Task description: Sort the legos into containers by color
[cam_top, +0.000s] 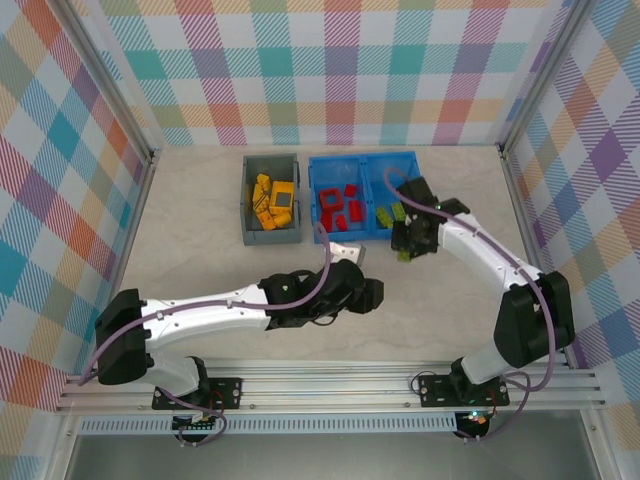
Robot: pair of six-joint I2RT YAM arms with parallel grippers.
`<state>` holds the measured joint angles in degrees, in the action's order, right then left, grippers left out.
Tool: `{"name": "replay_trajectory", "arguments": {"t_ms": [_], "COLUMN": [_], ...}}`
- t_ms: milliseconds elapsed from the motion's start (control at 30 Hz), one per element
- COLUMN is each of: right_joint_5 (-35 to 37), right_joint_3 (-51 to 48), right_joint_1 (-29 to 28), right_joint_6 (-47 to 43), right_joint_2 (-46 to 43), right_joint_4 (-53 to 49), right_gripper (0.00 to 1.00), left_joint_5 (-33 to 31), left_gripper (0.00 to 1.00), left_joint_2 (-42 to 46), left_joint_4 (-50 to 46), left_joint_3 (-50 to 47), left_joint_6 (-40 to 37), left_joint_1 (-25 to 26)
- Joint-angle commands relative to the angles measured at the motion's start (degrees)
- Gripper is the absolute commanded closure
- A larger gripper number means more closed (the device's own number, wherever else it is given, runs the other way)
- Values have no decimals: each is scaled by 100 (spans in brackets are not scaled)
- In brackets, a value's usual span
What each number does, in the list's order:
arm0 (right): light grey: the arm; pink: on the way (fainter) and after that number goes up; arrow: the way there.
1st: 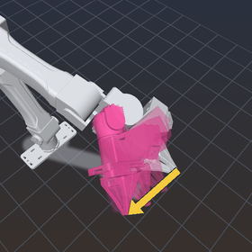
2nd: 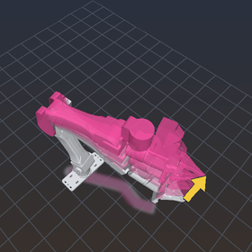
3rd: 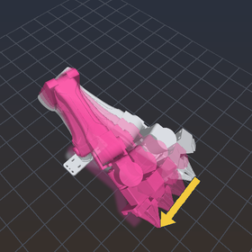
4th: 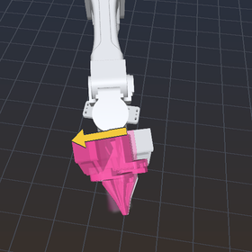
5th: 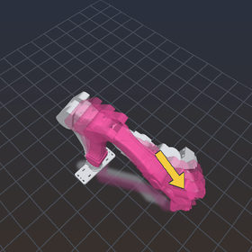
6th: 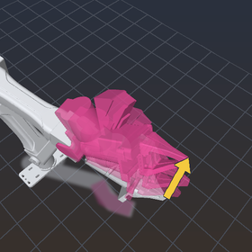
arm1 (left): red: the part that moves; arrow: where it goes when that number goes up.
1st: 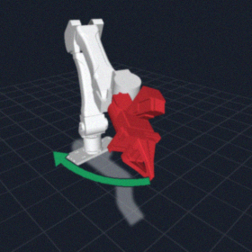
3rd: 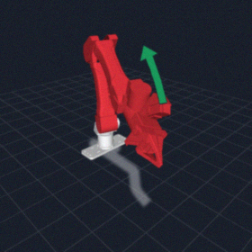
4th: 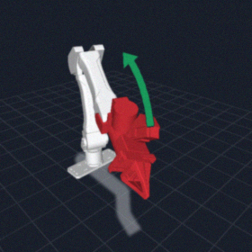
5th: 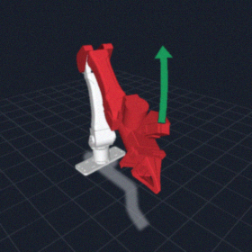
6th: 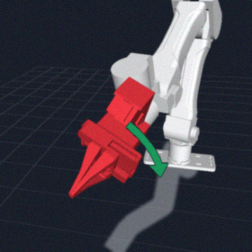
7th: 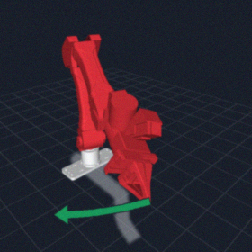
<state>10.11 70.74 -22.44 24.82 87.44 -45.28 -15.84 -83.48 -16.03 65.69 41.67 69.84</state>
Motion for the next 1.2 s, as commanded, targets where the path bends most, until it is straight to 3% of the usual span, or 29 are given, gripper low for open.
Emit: {"name": "replay_trajectory", "arguments": {"t_ms": [0, 300, 500, 700, 833, 933, 1167], "right_joint_5": [222, -200, -394, -551, -658, -734, -795], "right_joint_3": [854, 3630, 5011, 5705, 5601, 5334, 3691], "right_joint_1": [184, 543, 669, 776, 776, 778, 645], "right_joint_6": [-274, -716, -736, -703, -785, -803, -666], "right_joint_2": [636, 3229, 4370, 5060, 4839, 4362, 2194], "right_joint_4": [105, 250, -182, -520, -447, -326, 128], "right_gripper": [74, 76, 72, 53, 42, 42, 44], "left_joint_5": [-467, -1427, -2138, -2093, -2024, -1917, -1345], "left_gripper": [37, 36, 35, 35, 36, 39, 43], "left_joint_2": [-152, -1975, -2811, -2872, -2730, -2552, -2387], "left_joint_4": [-417, -1424, -1708, -1733, -1763, -1765, -2246], "left_joint_3": [794, 3442, 4451, 4408, 4071, 3702, 2947], "left_joint_6": [-689, -1811, -1962, -1912, -1783, -1581, -930], "left_joint_1": [-47, -175, -255, -278, -300, -359, -853]}}
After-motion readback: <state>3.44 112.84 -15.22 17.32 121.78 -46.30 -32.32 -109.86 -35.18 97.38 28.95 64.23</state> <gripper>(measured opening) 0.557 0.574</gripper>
